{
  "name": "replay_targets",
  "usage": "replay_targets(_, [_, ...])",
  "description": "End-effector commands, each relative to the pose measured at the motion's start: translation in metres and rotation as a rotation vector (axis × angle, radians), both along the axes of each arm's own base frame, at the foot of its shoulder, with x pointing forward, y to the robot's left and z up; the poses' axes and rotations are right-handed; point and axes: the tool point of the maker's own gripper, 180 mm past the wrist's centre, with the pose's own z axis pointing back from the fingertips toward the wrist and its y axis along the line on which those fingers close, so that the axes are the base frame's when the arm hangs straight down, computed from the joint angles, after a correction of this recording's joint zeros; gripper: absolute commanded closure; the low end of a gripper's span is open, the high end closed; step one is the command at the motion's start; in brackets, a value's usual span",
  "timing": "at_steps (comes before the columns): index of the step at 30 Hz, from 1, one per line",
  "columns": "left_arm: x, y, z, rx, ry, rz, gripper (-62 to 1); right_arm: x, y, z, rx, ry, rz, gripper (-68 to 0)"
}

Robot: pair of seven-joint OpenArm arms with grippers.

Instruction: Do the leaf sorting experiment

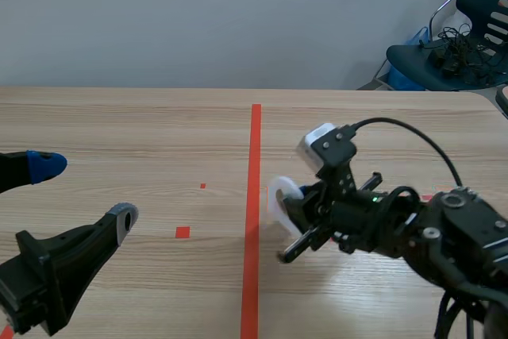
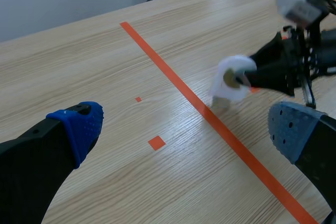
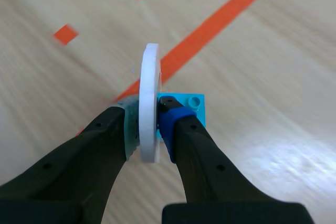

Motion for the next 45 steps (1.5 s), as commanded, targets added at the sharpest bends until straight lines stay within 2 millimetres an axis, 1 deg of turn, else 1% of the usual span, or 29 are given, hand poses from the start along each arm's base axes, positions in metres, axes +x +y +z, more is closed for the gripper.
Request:
replay_targets(1, [0.000,-0.001,0.006,-0.019,-0.016,0.001,-62.3,0.026,-0.022,0.038,0.012,-0.093,-0.054,-6.3])
replay_targets(4, [0.000,-0.001,0.006,-0.019,-0.016,0.001,-62.3,0.040,-0.063,0.057,-0.009,-0.116,-0.158,-6.3])
replay_targets(6, [0.000,-0.001,0.006,-0.019,-0.016,0.001,-62.3,0.046,-0.091,0.062,-0.018,-0.121,-0.231,-6.3])
replay_targets(11, [0.001,-0.001,0.007,-0.019,-0.019,0.001,-62.3,0.046,-0.159,0.066,-0.047,-0.115,-0.420,-6.3])
replay_targets(15, [0.001,-0.001,0.006,-0.019,-0.018,0.001,-62.3,0.048,-0.203,0.072,-0.054,-0.127,-0.517,-6.3])
replay_targets(18, [0.001,-0.001,0.007,-0.019,-0.019,0.001,-62.3,0.050,-0.230,0.066,-0.070,-0.120,-0.576,-6.3])
replay_targets(21, [0.001,-0.001,0.007,-0.019,-0.019,0.001,-62.3,0.052,-0.251,0.050,-0.046,-0.102,-0.632,-6.3])
replay_targets(24, [0.001,-0.001,0.006,-0.019,-0.018,0.001,-62.3,0.055,-0.262,0.037,-0.030,-0.079,-0.668,-6.3])
replay_targets(30, [0.001,-0.001,0.007,-0.019,-0.019,0.001,-62.3,0.059,-0.272,0.031,-0.065,-0.099,-0.683,-6.3])
replay_targets(36, [0.001,-0.001,0.007,-0.019,-0.019,0.001,-62.3,0.055,-0.275,0.023,-0.083,-0.085,-0.684,-6.5])
replay_targets(38, [0.001,-0.001,0.006,-0.019,-0.018,0.001,-62.3,0.054,-0.275,0.022,-0.088,-0.093,-0.682,-8.0])
replay_targets(42, [0.001,-0.001,0.006,-0.019,-0.018,0.001,-62.3,0.052,-0.277,0.017,-0.085,-0.090,-0.687,-13.9])
replay_targets(45, [0.001,-0.001,0.006,-0.019,-0.018,0.001,-62.3,0.050,-0.278,0.012,-0.080,-0.085,-0.693,-14.2])
